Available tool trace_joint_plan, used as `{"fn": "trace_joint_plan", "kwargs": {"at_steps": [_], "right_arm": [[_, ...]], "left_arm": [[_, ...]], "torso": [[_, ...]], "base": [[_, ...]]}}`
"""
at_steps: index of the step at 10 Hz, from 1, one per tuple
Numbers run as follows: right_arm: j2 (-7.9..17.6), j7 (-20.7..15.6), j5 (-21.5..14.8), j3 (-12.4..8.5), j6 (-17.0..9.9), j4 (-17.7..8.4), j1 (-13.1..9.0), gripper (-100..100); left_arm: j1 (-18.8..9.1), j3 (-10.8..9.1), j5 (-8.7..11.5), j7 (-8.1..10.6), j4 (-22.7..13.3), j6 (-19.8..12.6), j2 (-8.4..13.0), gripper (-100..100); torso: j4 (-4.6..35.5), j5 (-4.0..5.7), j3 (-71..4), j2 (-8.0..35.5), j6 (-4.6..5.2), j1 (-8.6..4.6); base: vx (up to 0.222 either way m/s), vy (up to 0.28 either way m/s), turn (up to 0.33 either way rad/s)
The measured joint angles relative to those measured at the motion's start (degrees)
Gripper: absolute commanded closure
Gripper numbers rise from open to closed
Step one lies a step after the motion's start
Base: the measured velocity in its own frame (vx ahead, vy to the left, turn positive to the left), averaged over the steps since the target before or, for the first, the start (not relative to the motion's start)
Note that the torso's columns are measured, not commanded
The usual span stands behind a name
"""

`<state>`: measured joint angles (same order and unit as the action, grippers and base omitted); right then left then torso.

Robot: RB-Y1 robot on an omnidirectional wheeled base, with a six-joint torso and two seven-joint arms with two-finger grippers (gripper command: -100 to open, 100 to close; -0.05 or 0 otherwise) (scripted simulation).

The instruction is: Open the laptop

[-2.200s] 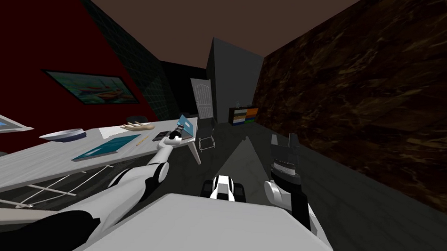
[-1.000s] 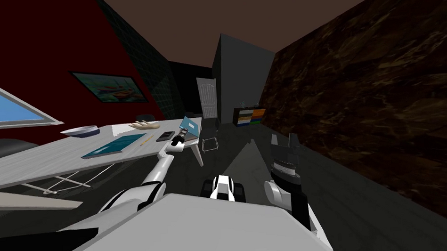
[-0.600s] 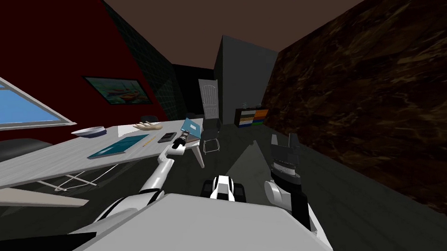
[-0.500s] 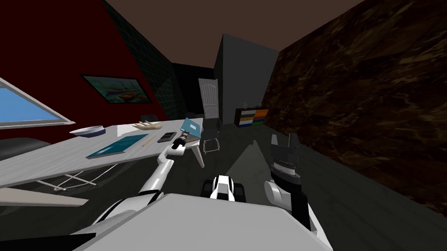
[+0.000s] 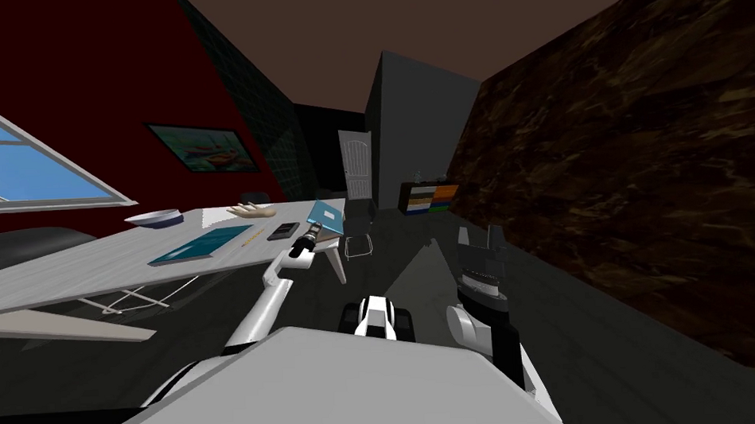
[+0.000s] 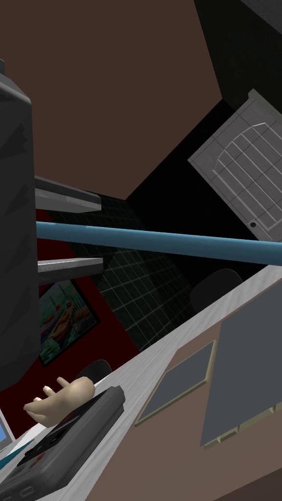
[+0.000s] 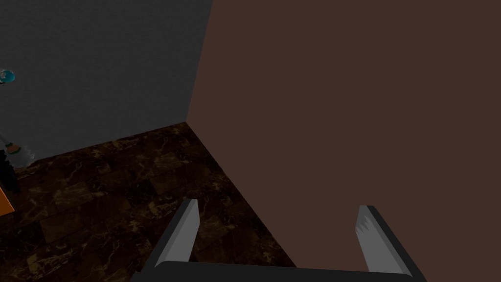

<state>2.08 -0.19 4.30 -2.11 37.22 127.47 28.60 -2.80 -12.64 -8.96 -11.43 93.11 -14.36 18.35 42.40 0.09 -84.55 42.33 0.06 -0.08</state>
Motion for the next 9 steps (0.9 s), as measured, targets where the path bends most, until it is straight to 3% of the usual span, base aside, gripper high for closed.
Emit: {"fn": "trace_joint_plan", "kwargs": {"at_steps": [1, 4, 7, 9], "right_arm": [[0.0, 0.0, 0.0, 0.0, 0.0, 0.0, -0.01, 0], [0.0, 0.0, 0.0, 0.0, 0.0, 0.0, 0.0, 0], [0.0, 0.0, 0.0, 0.01, 0.0, 0.0, -0.02, 0], [0.0, 0.0, 0.0, 0.0, 0.0, 0.0, 0.0, 0]], "left_arm": [[0.08, -0.08, -0.59, -0.16, 1.68, 0.12, -0.83, 100], [4.37, 1.85, -0.17, 0.2, 7.08, -2.67, -2.43, 100], [5.15, 2.05, -0.51, 0.07, 11.24, -2.77, -3.07, 100], [8.62, 3.8, -0.3, 0.29, 15.47, -5.72, -4.93, 100]], "torso": [[0.07, 0.06, 0.11, 0.16, 0.04, -0.15], [-0.09, -0.09, 0.0, 0.01, 0.0, 0.09], [0.11, 0.05, 0.21, 0.3, -0.08, -0.1], [-0.11, -0.07, -0.14, -0.22, -0.06, 0.13]], "base": [[0.111, 0.039, 0.168], [0.066, 0.01, 0.036], [0.03, 0.01, 0.06], [0.089, 0.019, 0.063]]}}
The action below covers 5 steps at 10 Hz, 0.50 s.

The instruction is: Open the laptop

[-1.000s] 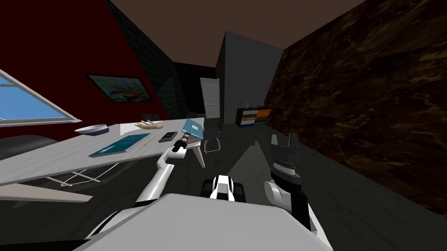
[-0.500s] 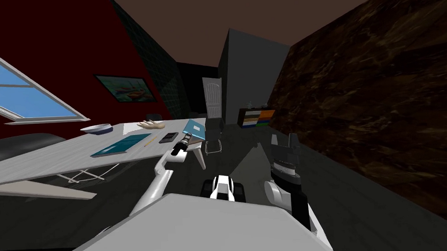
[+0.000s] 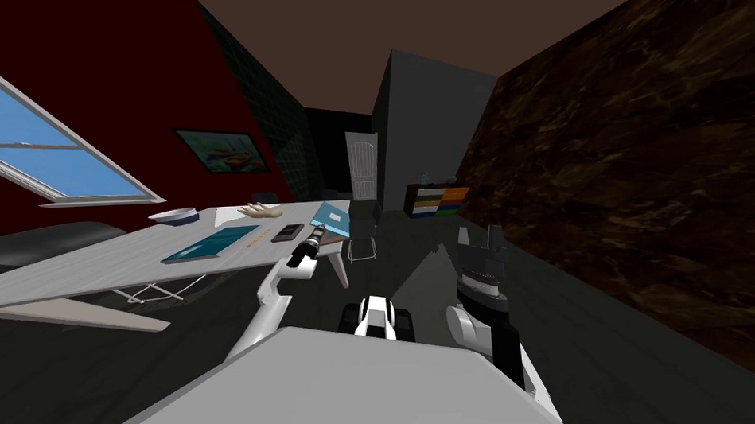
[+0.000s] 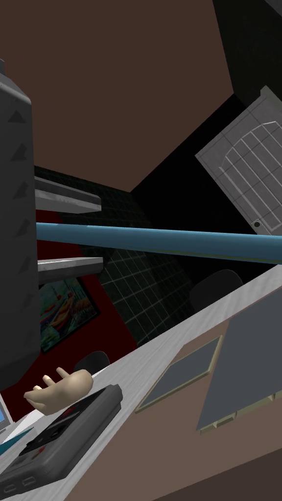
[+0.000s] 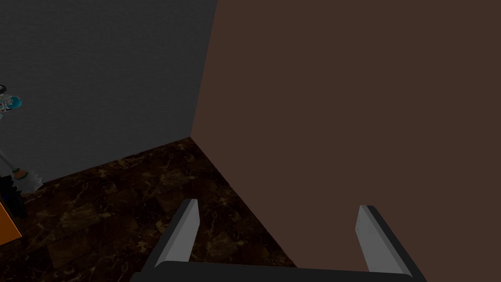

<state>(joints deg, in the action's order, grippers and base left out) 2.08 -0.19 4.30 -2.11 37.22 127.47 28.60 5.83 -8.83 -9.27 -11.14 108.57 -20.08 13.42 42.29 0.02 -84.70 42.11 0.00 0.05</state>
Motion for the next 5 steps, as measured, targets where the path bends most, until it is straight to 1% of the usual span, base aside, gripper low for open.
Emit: {"fn": "trace_joint_plan", "kwargs": {"at_steps": [1, 2, 3, 4, 5], "right_arm": [[0.0, 0.0, 0.0, 0.0, 0.0, 0.0, -0.01, 0], [0.0, 0.0, 0.0, 0.0, 0.0, 0.0, -0.01, 0], [0.0, 0.0, 0.0, 0.01, 0.0, 0.0, -0.02, 0], [0.0, 0.0, 0.0, 0.0, 0.0, 0.0, 0.0, 0], [0.0, 0.0, 0.0, 0.0, 0.0, 0.0, 0.0, 0]], "left_arm": [[1.42, 0.11, -0.01, 0.09, 1.5, -0.02, -0.23, 100], [2.05, 0.17, -0.16, 0.07, 3.12, 0.07, -0.48, 100], [2.39, 0.22, 0.01, 0.07, 5.23, -0.33, -0.32, 100], [3.47, 1.14, 0.13, 0.23, 6.41, -1.46, -1.37, 100], [4.84, 1.79, 0.02, 0.3, 8.01, -2.61, -2.25, 100]], "torso": [[0.08, 0.03, 0.13, 0.22, 0.05, -0.06], [0.14, 0.06, 0.26, 0.39, 0.07, -0.15], [0.22, 0.11, 0.33, 0.5, 0.02, -0.23], [0.06, 0.01, 0.19, 0.23, -0.08, -0.09], [-0.07, -0.07, 0.05, 0.04, -0.01, 0.0]], "base": [[0.012, 0.012, -0.007], [-0.005, 0.003, -0.013], [0.079, 0.022, 0.182], [0.122, 0.023, 0.129], [0.072, 0.013, 0.005]]}}
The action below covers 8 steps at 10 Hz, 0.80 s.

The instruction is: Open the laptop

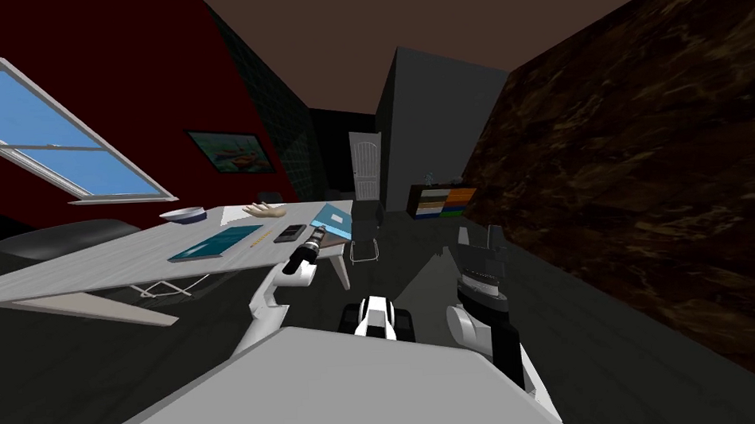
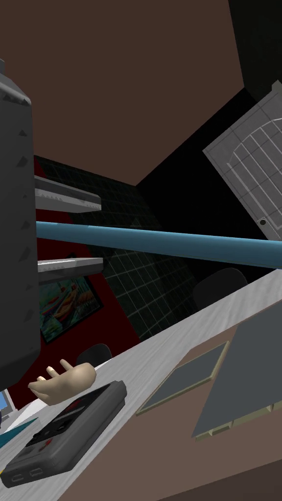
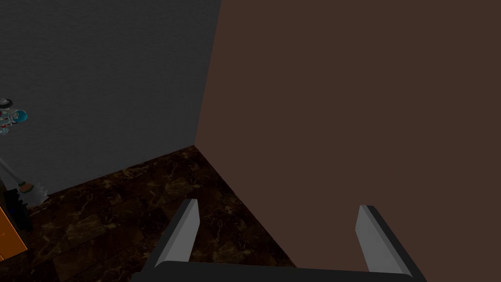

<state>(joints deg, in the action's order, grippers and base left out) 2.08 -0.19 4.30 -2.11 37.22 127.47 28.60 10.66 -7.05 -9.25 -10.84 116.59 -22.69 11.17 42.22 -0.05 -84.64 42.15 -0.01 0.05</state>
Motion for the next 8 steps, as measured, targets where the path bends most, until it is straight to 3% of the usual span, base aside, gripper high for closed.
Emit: {"fn": "trace_joint_plan", "kwargs": {"at_steps": [2, 4, 5, 8], "right_arm": [[0.0, 0.0, 0.0, 0.0, 0.0, 0.0, -0.01, 0], [0.0, 0.0, 0.0, 0.01, 0.0, 0.0, -0.02, 0], [0.0, 0.0, 0.0, 0.01, 0.0, 0.0, -0.02, 0], [0.01, 0.0, 0.0, -0.01, 0.0, 0.0, -0.01, 0]], "left_arm": [[2.64, 0.28, 0.08, 0.03, 3.54, -0.65, -0.3, 100], [2.66, 0.19, 0.31, 0.13, 6.17, -0.67, -0.04, 100], [2.65, 0.18, 0.33, 0.15, 6.21, -0.62, -0.02, 100], [1.73, -0.05, 2.64, 2.71, 5.55, 0.18, -2.26, 100]], "torso": [[0.16, 0.09, 0.12, 0.24, 0.08, -0.09], [0.26, 0.16, 0.26, 0.42, 0.01, -0.19], [0.2, 0.11, 0.22, 0.34, 0.0, -0.13], [0.18, 0.04, 0.12, 0.22, 0.01, 0.07]], "base": [[0.009, 0.001, -0.009], [0.0, 0.0, 0.0], [0.0, 0.064, 0.049], [0.006, 0.116, 0.056]]}}
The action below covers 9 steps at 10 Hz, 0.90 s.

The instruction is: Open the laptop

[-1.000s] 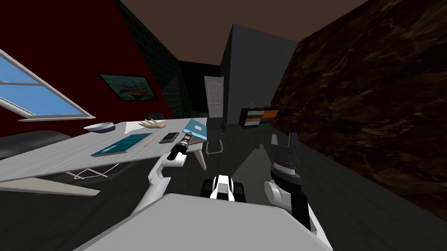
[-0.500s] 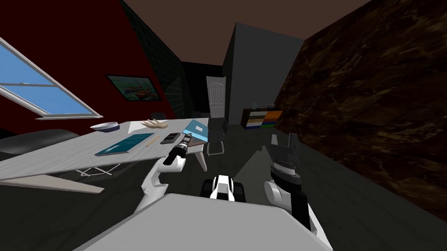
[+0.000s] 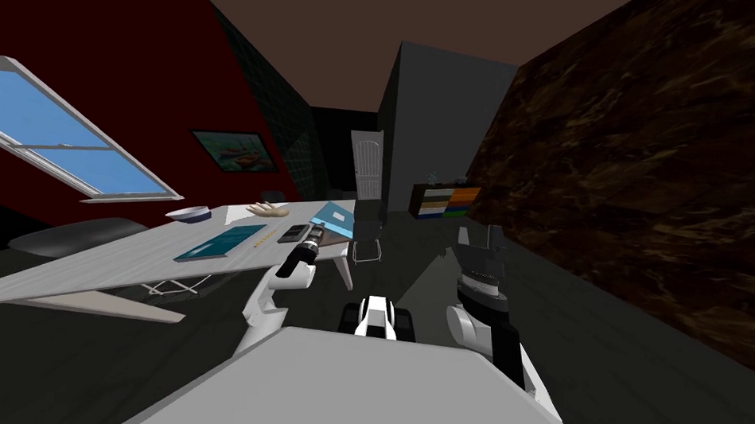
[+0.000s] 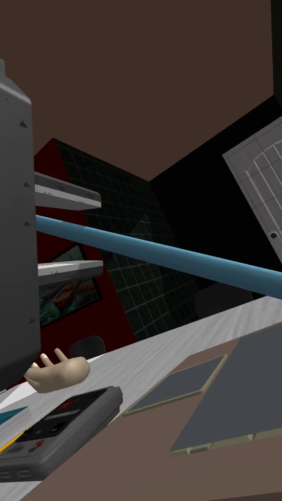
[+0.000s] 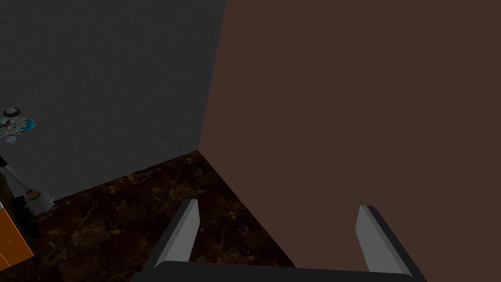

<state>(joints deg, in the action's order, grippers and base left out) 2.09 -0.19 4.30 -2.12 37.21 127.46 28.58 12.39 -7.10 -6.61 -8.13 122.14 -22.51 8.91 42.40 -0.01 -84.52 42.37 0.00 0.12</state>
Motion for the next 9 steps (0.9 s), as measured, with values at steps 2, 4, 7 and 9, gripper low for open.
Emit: {"fn": "trace_joint_plan", "kwargs": {"at_steps": [2, 4, 7, 9], "right_arm": [[0.0, 0.0, 0.0, 0.0, 0.0, 0.0, 0.0, 0], [0.0, 0.0, 0.0, 0.0, 0.0, 0.0, 0.0, 0], [-0.01, 0.0, 0.0, 0.01, 0.0, 0.0, -0.01, 0], [0.0, 0.0, 0.0, 0.01, 0.0, 0.0, -0.01, 0]], "left_arm": [[-0.88, -0.29, 2.1, 2.35, -0.45, 0.78, -1.82, 100], [-1.76, -0.57, 4.11, 4.55, -1.06, 2.0, -3.43, 100], [-3.03, -0.93, 5.91, 6.58, -4.38, 4.66, -5.02, 100], [-3.8, -1.02, 7.55, 8.43, -7.27, 7.17, -6.49, 100]], "torso": [[0.03, 0.03, 0.06, 0.09, 0.0, -0.09], [-0.08, -0.02, -0.03, -0.09, -0.02, -0.09], [-0.26, -0.14, -0.22, -0.38, 0.13, 0.08], [-0.27, -0.11, -0.28, -0.46, 0.08, 0.08]], "base": [[-0.01, 0.139, 0.035], [0.0, 0.086, 0.036], [-0.037, 0.083, 0.041], [-0.03, 0.086, 0.024]]}}
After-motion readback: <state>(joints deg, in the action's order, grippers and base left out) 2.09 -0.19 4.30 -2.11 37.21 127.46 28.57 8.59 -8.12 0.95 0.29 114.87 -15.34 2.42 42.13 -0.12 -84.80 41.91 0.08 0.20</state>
